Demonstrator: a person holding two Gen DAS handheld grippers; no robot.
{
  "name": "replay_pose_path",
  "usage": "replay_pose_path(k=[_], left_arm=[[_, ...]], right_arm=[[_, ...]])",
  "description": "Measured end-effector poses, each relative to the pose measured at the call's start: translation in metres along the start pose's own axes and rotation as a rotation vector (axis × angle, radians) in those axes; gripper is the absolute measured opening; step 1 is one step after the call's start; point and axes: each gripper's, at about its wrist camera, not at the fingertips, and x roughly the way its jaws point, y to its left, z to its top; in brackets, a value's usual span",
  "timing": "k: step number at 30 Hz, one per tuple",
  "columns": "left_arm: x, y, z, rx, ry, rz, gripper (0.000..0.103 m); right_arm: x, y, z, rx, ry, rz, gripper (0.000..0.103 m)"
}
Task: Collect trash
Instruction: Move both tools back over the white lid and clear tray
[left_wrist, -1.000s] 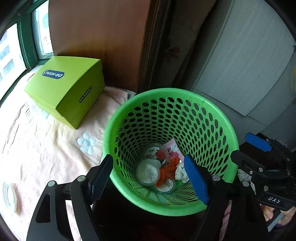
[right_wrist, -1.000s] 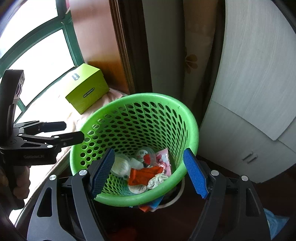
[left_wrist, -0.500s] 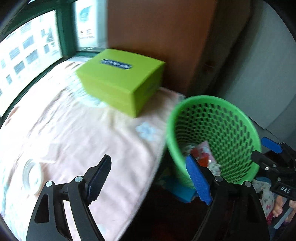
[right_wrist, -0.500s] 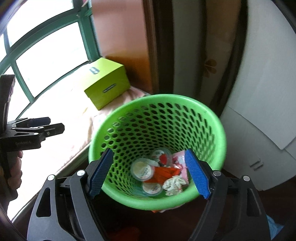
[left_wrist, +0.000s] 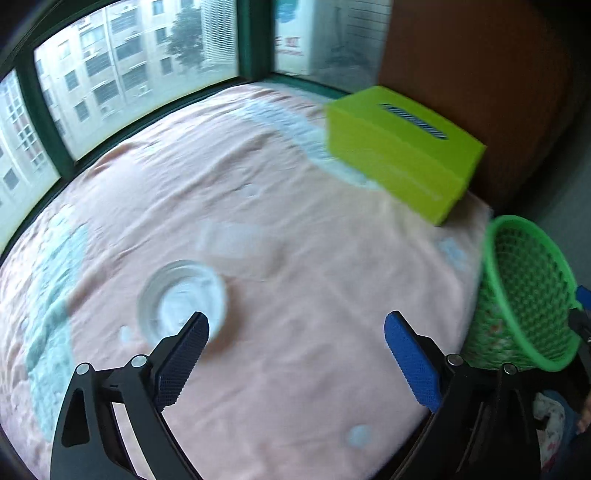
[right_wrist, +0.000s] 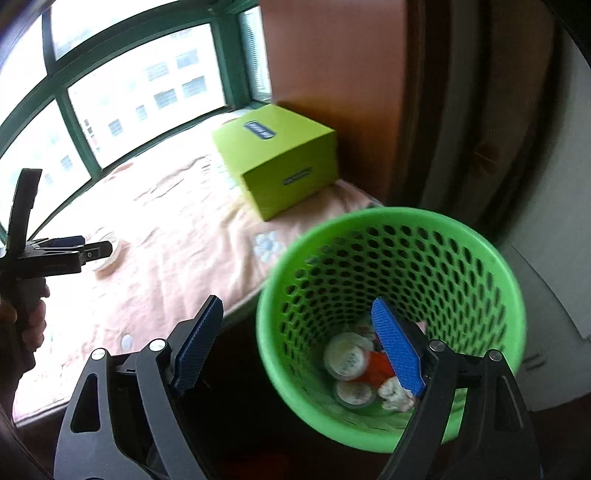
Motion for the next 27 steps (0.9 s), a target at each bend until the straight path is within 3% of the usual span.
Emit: replay_pose_path(k=[6,12,27], left_arm=[[0.022,0.051,-0.006,-0.049,0.043,0.059,0.094],[0.041,0.083,-0.013,-0.069,0.088,0.059,0.094],[0.076,0.098,-0.009,-0.048,0.134,0.040,0.094]], right_arm=[[0.015,0.027,0.009,-0.047,0.013,0.036,0.083],[0.031,0.048,0.017,-0.083,0.033,0.061,0.083],[0.063,0.090,0.032,-0.173,0.070,0.102,0.083]])
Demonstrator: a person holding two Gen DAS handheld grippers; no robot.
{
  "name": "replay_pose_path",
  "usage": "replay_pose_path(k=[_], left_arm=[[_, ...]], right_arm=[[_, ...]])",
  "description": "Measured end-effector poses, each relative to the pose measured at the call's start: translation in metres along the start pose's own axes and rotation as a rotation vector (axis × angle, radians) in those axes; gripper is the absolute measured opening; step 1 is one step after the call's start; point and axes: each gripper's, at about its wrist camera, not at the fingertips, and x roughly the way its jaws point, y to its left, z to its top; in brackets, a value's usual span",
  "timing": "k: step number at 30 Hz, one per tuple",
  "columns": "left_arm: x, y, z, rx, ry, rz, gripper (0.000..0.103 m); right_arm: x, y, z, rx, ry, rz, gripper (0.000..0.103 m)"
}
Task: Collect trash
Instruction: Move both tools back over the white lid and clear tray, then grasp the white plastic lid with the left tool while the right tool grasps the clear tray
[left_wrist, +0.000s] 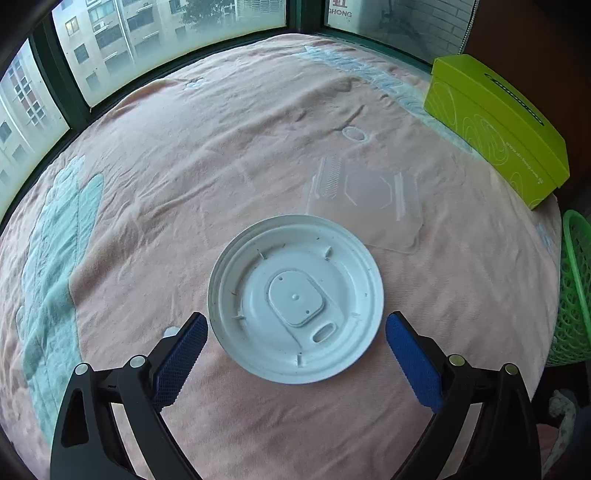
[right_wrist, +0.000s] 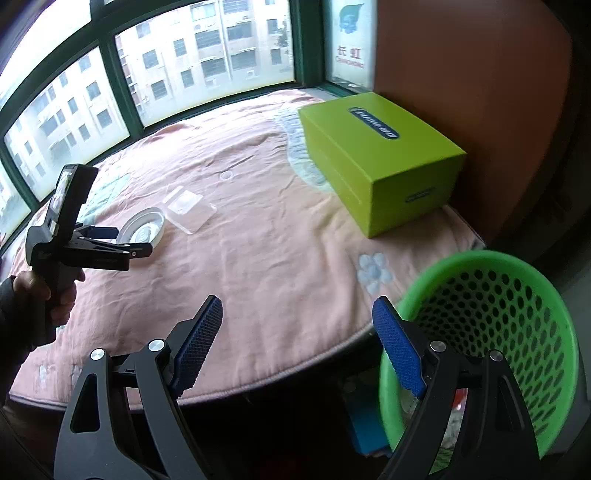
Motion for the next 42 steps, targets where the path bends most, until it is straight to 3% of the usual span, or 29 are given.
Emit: replay_pose_path(k=[7,18,30,42], left_arm=[[0.006,0.003,0.003,0.007,-0.007,-0.039,0.091],[-0.017,0.014,-0.005,0.012,-0.061,-0.006,0.088],[-0.057,0.047,-0.017,-0.048,-0.106,0.021,0.088],[-0.064,0.070,-0.024,-0.091,-0.112,0.032,0.088]], right_arm=[[0.016,0.015,0.009,-0.044,0.021,0.014,0.083],[0.041,0.042,0.028,-0.150,0.041,0.062,0.083],[0.102,0.095,0.067,-0.316,0.074,0.179,0.083],[0.157,0.141,0.102,-0.488,0.135,0.205,0.076]])
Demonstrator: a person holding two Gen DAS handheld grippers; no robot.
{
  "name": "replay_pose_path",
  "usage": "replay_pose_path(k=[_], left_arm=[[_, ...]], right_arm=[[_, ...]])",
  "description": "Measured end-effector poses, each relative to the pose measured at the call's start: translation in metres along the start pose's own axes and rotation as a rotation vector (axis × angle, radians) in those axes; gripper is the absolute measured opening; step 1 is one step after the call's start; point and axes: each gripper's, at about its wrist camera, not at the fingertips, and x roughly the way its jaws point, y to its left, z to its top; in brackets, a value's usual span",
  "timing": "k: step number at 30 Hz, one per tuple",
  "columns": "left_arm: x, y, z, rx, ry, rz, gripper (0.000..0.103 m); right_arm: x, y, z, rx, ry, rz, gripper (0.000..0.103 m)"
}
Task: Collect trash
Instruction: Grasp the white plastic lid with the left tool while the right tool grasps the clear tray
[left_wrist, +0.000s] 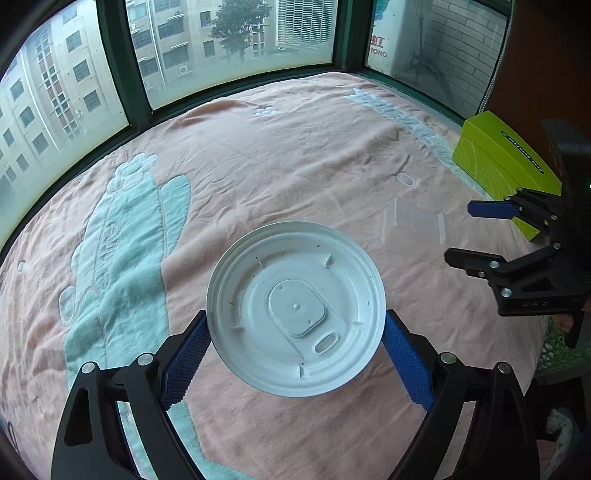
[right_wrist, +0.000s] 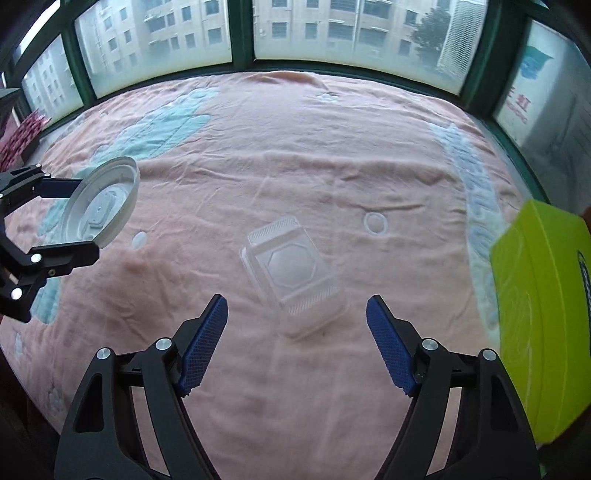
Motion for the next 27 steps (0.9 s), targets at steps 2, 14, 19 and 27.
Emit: replay_pose_path(k=[2,14,19,27], left_arm=[[0.001,0.001,-0.002,-0.004,0.005,0.000,0.088],[0.008,0.002,-0.001,-0.012,0.016,-0.005,0.088],[0.006,-0.001,-0.002,-0.016,0.012,-0.005,0.088],[-0.010,-0.026,-0.007,0.006,-0.004,-0.023,0.088]], right_arm=[[0.007,0.001,0.003,-0.015,0.015,-0.003,0.075],[0.036,-0.005,0.007,0.003,0.074,0.009,0.057],[0.016,-0.003,-0.005,0.040,0.048,-0.001,0.057],[-0.021,-0.002,-0.039,0.087,0.041,-0.059,0.057]])
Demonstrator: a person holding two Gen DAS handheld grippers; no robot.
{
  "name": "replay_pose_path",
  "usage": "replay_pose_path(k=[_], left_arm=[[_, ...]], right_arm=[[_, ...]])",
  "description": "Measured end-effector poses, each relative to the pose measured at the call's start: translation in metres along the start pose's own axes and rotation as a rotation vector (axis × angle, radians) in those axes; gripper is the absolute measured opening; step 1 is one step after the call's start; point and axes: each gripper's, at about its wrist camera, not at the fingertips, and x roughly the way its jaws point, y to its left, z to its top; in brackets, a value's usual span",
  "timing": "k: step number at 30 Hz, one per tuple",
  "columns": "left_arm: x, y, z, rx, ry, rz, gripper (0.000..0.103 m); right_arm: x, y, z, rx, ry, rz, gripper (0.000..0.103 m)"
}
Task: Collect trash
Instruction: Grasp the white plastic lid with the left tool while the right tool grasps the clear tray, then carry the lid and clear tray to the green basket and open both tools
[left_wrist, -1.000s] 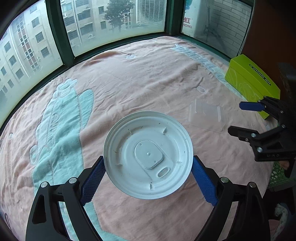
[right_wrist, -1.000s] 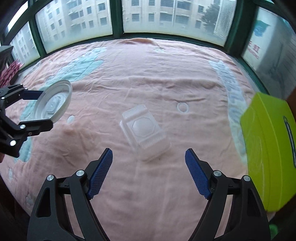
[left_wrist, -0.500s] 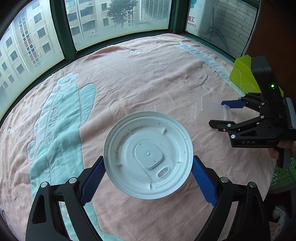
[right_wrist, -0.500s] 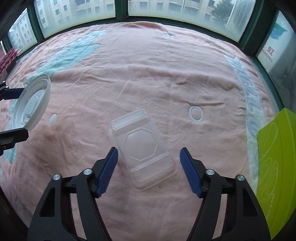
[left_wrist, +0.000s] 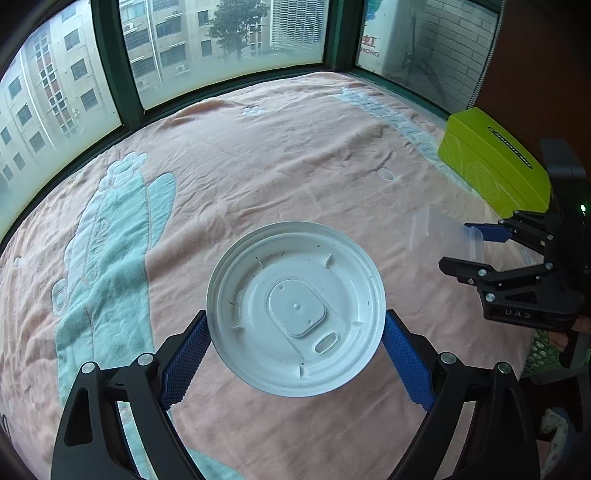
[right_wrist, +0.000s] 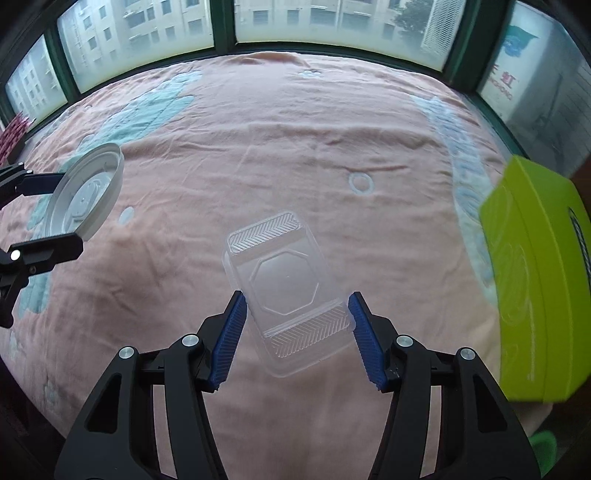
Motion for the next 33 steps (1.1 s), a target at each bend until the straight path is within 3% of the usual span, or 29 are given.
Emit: replay_pose_path(k=[19,33], left_arm=[[-0.030,-0.114,-0.005,0.153,-0.040,-0.117,0.088],[-0.042,-0.203,0.000,0.288,-0.057,-0.204,0.088]], right_arm=[[-0.115,-0.051,-0.111,0.282,-0.054,-0.153,0.057],[-0.167,-0.104,-0.191,0.446,-0.046,-0.293,0.057]])
